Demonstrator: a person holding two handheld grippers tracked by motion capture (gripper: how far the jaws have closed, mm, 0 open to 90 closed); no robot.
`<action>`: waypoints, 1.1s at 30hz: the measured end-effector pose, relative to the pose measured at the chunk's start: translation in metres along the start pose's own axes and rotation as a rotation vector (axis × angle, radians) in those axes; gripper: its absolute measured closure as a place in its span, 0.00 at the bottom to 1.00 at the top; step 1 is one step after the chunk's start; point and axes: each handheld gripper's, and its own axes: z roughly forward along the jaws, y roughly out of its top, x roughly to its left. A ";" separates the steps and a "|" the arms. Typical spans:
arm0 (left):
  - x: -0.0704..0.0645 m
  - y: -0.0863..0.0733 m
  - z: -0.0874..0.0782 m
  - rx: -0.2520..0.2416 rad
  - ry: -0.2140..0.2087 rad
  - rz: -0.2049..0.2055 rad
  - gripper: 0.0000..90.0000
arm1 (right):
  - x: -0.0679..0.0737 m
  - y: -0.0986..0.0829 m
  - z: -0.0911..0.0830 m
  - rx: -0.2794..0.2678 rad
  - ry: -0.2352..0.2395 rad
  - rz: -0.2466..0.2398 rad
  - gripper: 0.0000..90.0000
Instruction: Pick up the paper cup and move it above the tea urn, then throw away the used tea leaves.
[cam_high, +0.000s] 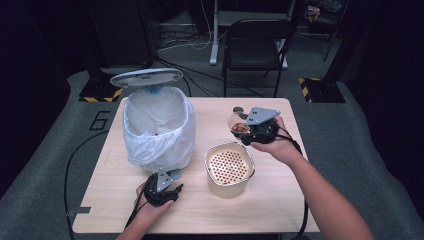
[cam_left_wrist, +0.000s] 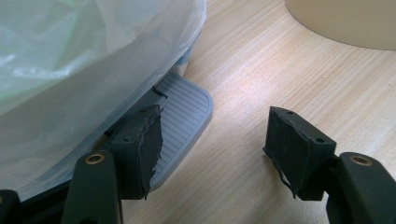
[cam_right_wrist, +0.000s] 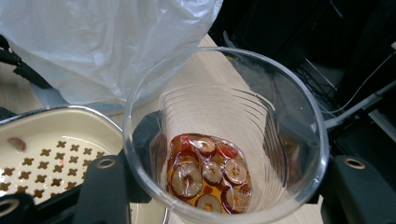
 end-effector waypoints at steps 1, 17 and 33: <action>0.000 0.000 0.000 0.000 0.000 0.000 0.40 | 0.001 0.000 0.001 -0.003 0.004 -0.009 0.44; 0.000 0.000 0.000 0.003 0.004 0.000 0.40 | 0.008 -0.007 0.005 -0.034 -0.003 -0.167 0.45; 0.000 0.000 0.000 0.007 -0.002 0.001 0.40 | 0.037 -0.010 -0.002 -0.006 -0.099 -0.405 0.46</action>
